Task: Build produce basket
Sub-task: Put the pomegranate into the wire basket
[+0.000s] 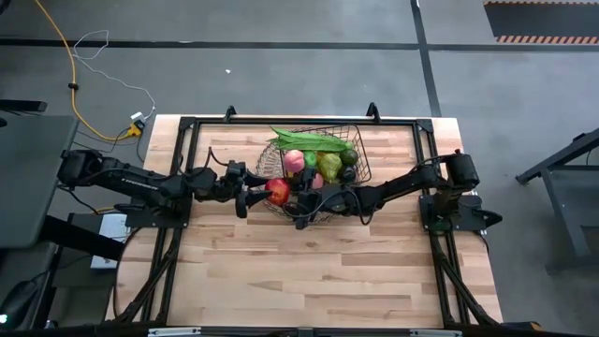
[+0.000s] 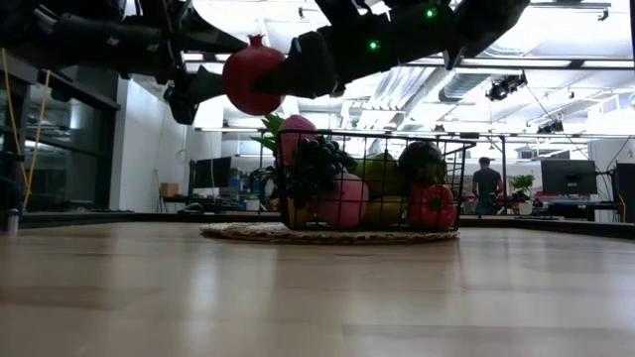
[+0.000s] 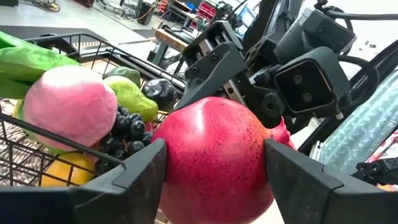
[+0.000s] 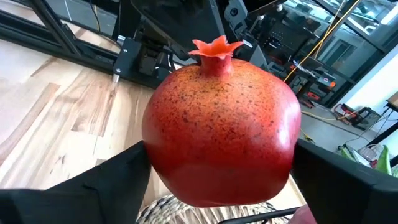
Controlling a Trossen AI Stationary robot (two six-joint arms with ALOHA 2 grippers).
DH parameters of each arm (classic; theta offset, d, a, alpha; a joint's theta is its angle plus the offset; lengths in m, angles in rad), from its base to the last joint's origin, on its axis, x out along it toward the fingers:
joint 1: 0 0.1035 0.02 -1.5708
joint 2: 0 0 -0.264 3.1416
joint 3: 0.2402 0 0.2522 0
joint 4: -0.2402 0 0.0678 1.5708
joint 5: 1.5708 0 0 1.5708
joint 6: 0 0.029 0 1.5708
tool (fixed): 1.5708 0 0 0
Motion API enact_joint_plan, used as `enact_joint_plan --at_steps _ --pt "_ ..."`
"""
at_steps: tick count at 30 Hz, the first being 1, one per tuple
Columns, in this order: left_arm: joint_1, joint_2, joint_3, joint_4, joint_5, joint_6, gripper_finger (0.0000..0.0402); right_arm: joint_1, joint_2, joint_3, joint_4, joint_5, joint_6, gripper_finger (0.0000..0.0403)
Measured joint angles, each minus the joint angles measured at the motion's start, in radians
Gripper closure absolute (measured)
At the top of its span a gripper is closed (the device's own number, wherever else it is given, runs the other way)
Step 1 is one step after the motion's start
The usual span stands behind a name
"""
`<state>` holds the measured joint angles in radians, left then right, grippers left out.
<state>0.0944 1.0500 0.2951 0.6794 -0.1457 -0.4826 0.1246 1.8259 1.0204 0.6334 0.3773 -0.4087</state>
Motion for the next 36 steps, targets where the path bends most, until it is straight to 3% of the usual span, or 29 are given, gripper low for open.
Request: enact_joint_plan --at_steps 5,9,19,27,32,36 --pt "0.000 0.000 0.001 0.001 -0.001 0.011 0.0148 0.000 0.000 0.001 -0.004 0.002 0.006 0.0101" --pt "0.004 -0.004 0.003 -0.012 0.003 0.048 0.0133 0.006 0.000 0.006 -0.024 0.041 -0.003 0.0105" --pt "0.036 -0.249 0.001 -0.311 -0.038 0.108 0.0127 0.043 -0.054 -0.025 -0.103 0.311 -0.104 0.0103" --pt "-0.018 -0.446 0.000 -0.434 -0.050 0.177 0.0130 0.029 -0.332 -0.268 -0.098 0.374 0.014 0.0102" --pt "-0.045 -0.473 0.000 -0.430 -0.067 0.181 0.0130 -0.027 -0.572 -0.491 -0.011 0.375 0.207 0.0102" --pt "-0.051 -0.465 0.000 -0.429 -0.113 0.181 0.0130 -0.109 -0.692 -0.607 0.015 0.336 0.388 0.0102"
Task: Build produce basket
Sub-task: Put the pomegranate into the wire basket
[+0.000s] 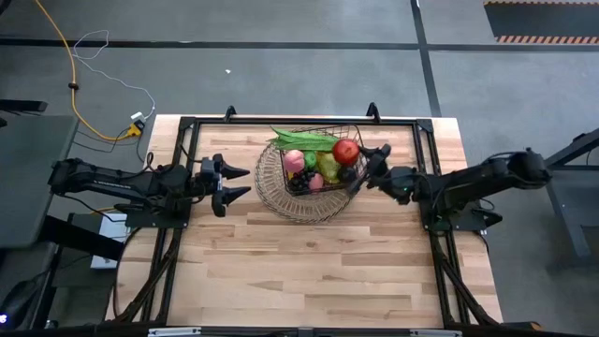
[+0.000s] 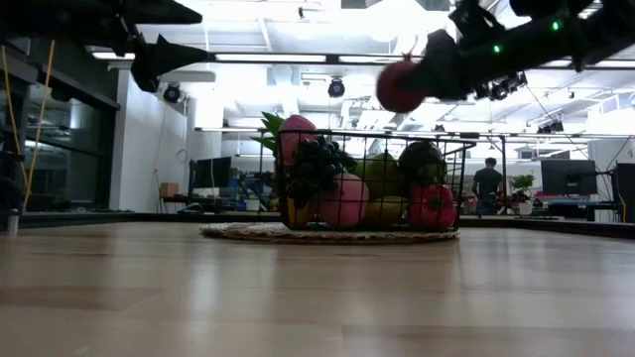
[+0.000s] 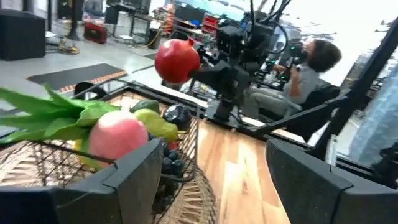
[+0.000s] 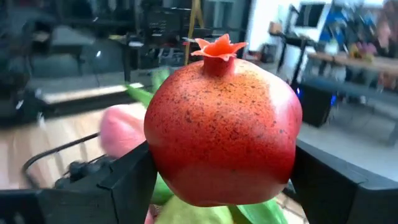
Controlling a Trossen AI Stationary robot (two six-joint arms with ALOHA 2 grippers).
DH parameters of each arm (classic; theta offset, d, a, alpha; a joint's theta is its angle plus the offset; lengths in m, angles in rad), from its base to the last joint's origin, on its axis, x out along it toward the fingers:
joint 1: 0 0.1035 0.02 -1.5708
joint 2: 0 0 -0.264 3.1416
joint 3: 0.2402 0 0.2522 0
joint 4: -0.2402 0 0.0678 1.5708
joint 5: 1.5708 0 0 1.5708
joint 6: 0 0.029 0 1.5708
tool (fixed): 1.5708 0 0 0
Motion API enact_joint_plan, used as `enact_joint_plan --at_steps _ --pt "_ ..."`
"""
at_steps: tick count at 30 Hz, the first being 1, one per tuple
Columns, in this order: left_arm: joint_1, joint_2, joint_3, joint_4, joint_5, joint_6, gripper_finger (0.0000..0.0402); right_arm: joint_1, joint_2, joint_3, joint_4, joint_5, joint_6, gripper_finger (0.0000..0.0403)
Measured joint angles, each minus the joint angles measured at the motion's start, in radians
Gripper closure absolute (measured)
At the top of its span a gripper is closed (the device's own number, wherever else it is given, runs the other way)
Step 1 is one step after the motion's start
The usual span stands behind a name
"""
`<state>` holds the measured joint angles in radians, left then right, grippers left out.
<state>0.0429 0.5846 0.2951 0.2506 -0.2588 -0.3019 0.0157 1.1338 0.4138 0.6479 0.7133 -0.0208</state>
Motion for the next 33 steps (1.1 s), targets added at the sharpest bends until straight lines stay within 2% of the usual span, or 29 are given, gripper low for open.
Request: enact_joint_plan --at_steps 4,8,16,22,33 --pt "0.000 0.011 0.000 0.000 -0.018 0.000 0.0130 -0.074 -0.024 -0.034 -0.012 -0.081 0.113 0.0102" --pt "0.000 0.023 0.000 0.000 -0.018 0.000 0.0130 -0.132 0.022 -0.034 -0.040 -0.194 0.159 0.0102" --pt "0.000 0.028 0.000 0.001 -0.022 0.000 0.0131 -0.186 0.055 -0.034 -0.029 -0.193 0.200 0.0102" --pt "0.000 0.028 0.000 0.002 -0.022 0.000 0.0131 -0.193 0.054 -0.034 -0.031 -0.193 0.130 0.0102" --pt "0.000 0.028 -0.001 0.004 -0.022 0.000 0.0131 -0.193 0.057 -0.034 -0.039 -0.193 0.124 0.0102"
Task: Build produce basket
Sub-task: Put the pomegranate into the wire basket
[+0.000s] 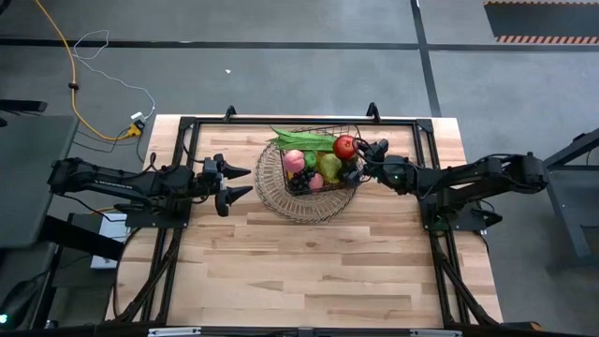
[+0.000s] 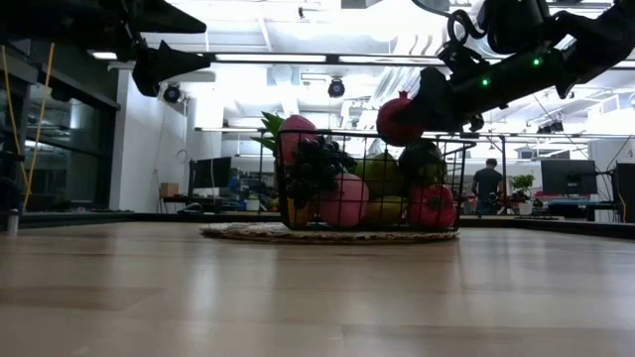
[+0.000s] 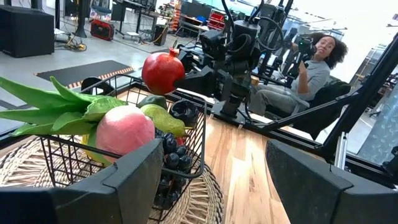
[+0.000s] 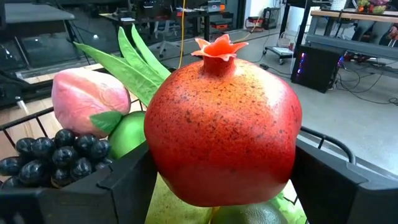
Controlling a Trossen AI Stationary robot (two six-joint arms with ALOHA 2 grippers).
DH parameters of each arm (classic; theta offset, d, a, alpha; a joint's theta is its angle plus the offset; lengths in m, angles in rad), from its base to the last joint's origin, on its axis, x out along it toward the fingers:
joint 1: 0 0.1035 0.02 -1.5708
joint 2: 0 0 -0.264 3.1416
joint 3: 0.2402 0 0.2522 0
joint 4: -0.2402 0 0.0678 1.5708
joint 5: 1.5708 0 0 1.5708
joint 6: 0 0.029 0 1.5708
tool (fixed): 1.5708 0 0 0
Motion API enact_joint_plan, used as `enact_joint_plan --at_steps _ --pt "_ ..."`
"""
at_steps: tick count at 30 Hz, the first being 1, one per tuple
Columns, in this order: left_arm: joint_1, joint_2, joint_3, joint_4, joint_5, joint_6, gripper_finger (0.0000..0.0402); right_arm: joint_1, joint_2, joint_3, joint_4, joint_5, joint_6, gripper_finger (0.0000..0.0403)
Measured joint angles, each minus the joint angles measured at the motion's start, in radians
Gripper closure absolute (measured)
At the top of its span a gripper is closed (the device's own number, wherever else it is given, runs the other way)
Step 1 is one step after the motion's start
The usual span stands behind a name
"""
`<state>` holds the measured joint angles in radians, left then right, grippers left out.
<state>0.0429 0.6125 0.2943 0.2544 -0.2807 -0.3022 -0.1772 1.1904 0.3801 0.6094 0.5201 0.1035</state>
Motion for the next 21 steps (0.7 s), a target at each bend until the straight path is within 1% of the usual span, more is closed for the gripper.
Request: enact_joint_plan --at_steps 5,8,11,15,16,17,21 --pt "0.000 0.000 0.000 0.000 0.000 0.000 0.0131 0.000 0.000 0.000 0.000 0.002 -0.018 0.0102" --pt "0.000 0.000 0.000 0.001 0.000 0.000 0.0131 0.000 0.000 0.000 0.000 0.036 -0.018 0.0100" --pt "0.000 0.000 0.000 0.001 0.000 0.000 0.0131 0.000 0.000 0.000 0.000 0.065 -0.018 0.0080" --pt "0.000 0.000 0.000 0.001 0.000 0.000 0.0131 0.000 0.000 0.000 0.000 0.078 -0.015 0.0024" --pt "0.000 0.000 0.000 0.001 0.000 0.000 0.0131 0.000 0.000 0.000 0.000 0.079 -0.014 0.0015" --pt "0.000 0.000 0.000 0.001 0.000 0.000 0.0131 0.000 0.000 0.000 0.000 0.079 -0.012 0.0011" --pt "0.000 0.000 0.000 0.001 0.000 0.000 0.0131 0.000 0.000 0.000 0.000 0.090 -0.025 0.0020"
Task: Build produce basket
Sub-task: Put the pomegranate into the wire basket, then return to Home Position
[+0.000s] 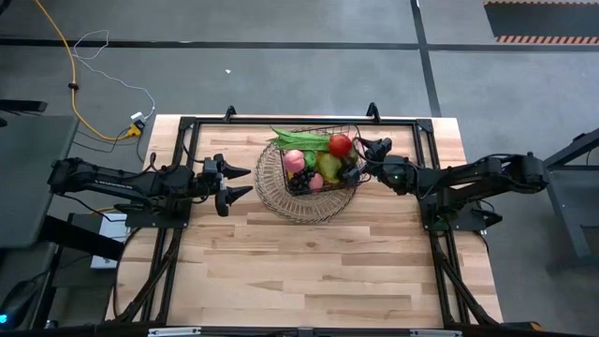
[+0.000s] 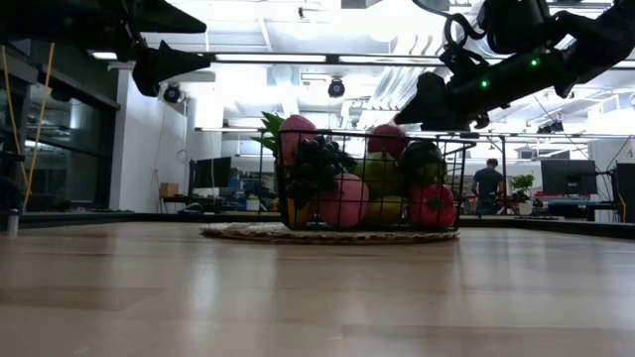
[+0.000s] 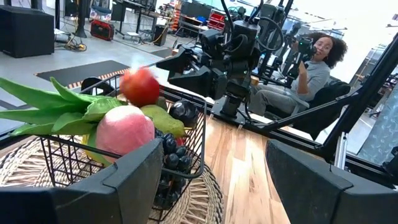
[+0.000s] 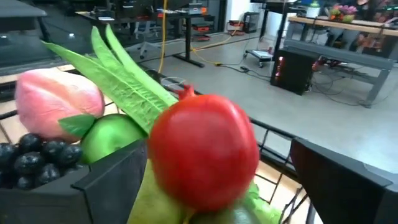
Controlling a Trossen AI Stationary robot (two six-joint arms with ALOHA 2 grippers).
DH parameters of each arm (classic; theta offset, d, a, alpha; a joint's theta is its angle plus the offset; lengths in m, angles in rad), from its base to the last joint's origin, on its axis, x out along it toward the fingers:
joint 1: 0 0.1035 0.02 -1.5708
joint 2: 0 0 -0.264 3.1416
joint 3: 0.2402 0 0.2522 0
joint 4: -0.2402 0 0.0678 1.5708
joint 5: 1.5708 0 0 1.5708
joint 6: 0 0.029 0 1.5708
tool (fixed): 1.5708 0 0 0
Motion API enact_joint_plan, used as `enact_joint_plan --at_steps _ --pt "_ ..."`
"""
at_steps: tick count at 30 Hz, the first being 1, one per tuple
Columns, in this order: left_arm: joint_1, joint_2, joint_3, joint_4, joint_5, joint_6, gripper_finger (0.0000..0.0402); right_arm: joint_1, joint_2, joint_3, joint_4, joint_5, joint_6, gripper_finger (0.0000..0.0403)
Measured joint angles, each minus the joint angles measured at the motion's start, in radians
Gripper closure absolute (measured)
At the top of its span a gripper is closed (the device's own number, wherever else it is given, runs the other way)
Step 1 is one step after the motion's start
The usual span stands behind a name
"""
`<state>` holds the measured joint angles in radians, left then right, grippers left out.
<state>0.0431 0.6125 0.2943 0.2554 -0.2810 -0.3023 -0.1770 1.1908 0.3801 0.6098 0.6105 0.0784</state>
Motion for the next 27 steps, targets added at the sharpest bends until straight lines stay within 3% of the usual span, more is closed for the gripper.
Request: enact_joint_plan --at_steps 7,27 --pt "0.000 0.000 0.000 0.000 0.000 0.000 0.0131 0.000 0.000 0.000 0.000 0.082 0.000 0.0020" --pt "0.000 0.000 0.000 0.005 -0.004 0.017 0.0131 0.000 -0.002 0.000 -0.012 0.030 0.070 0.0020"
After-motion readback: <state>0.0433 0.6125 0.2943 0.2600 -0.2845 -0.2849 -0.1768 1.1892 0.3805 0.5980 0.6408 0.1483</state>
